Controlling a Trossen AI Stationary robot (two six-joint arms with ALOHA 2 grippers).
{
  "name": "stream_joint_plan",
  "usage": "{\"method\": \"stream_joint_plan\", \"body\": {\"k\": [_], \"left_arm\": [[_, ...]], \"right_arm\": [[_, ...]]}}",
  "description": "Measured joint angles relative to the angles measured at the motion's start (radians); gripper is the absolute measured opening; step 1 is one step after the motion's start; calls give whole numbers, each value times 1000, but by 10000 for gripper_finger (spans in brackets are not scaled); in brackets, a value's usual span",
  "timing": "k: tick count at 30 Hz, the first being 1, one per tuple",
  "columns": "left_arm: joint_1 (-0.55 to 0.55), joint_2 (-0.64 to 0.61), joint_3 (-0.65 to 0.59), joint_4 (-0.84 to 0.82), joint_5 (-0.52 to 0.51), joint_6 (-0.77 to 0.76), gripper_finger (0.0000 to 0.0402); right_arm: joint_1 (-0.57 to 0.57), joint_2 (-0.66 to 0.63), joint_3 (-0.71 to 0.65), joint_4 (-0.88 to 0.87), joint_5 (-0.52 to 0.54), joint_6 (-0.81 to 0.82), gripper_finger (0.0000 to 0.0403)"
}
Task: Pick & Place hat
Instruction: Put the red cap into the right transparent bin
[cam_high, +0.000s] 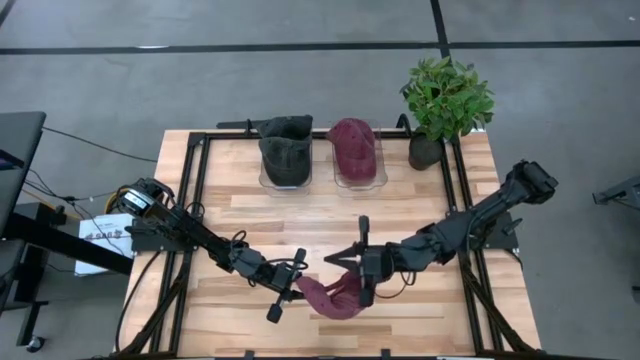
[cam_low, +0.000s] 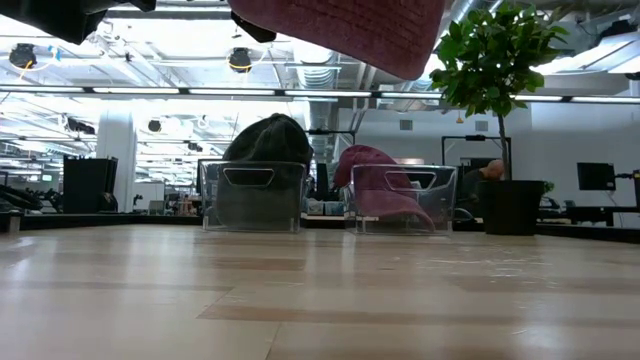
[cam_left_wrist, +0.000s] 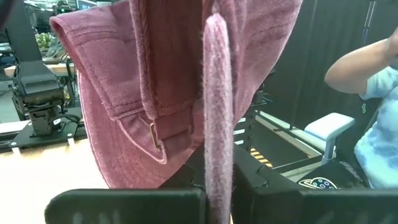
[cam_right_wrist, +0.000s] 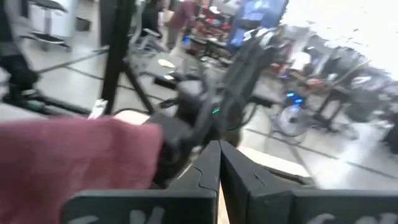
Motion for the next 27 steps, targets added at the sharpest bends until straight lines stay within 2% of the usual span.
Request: {"method": "stream_joint_plan", "body": {"k": [7,12,19,27], "left_arm": [[0,0,0,-3,0,-1,21],[0,0,0,-7,0,-8,21],[0,0,0,-10,0,-8,21],[0,0,0,-10,0,-8,21]], "right_arm": [[12,-2,133,-13,48,-117,0],[67,-5,279,-228,-13,-98,9],[99,-5,447,-657,-171,171,90],[97,7,458,-870,-244,346,181]]}}
